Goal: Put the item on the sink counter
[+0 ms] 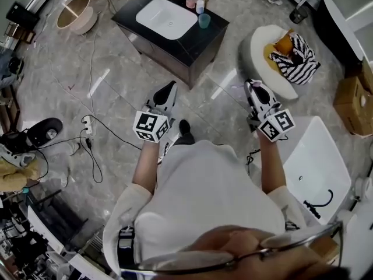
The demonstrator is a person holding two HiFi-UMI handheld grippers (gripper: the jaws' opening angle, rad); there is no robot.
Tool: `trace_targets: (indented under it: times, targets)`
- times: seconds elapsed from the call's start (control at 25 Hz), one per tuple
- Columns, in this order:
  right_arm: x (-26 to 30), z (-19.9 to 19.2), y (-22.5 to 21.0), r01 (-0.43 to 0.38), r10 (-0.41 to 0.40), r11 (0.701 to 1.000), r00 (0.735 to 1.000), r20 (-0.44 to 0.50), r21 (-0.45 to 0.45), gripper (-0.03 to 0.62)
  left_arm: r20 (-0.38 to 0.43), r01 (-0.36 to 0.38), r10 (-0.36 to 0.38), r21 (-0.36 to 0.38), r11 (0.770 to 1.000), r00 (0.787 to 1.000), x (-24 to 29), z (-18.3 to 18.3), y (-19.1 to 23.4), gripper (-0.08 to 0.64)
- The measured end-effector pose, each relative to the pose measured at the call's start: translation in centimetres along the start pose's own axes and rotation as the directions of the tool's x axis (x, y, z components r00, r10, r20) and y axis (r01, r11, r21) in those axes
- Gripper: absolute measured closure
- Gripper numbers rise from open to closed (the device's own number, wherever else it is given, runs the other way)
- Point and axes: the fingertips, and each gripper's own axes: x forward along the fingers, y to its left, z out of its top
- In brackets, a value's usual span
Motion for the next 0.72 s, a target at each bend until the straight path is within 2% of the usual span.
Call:
trace_targets:
  times: [0.12,0.24,0.44,0.6,0.72]
  targets:
    - [0.1,0.4,-0.1,0.012,-0.012,1.000,1.000,-0.003,-0.029,0.566,0.010,0.031,-0.031,0.000,1.000,0.999,0.9,0.1,-0.2,0.555]
    - [2.0,0.9,-0.7,0.025,-0.026,0.999,1.000,-0.008,-0.048,0.566,0.017,0.056,-0.055,-0.004,0.998,0.998,2.5,0.4,1.5,0.555]
    - [6.6,0.5,-1.7,0.056,-0.057,0.998,0.998,-0.020,-0.030,0.566,-0.003,0.078,-0.078,-0.023,0.997,0.997,4.6,0.7,6.3,0.555]
    - [14.5,0.2,-3.2,0.069,-0.070,0.998,0.996,-0.049,-0.015,0.566,-0.013,0.081,-0.082,-0.056,0.995,0.997,7.5,1.1,13.4,0.555]
    - [17.7,0.3,-4.2,0.077,-0.077,0.997,0.995,-0.059,-0.004,0.566,-0.021,0.076,-0.078,-0.078,0.994,0.997,8.9,1.0,16.3,0.555]
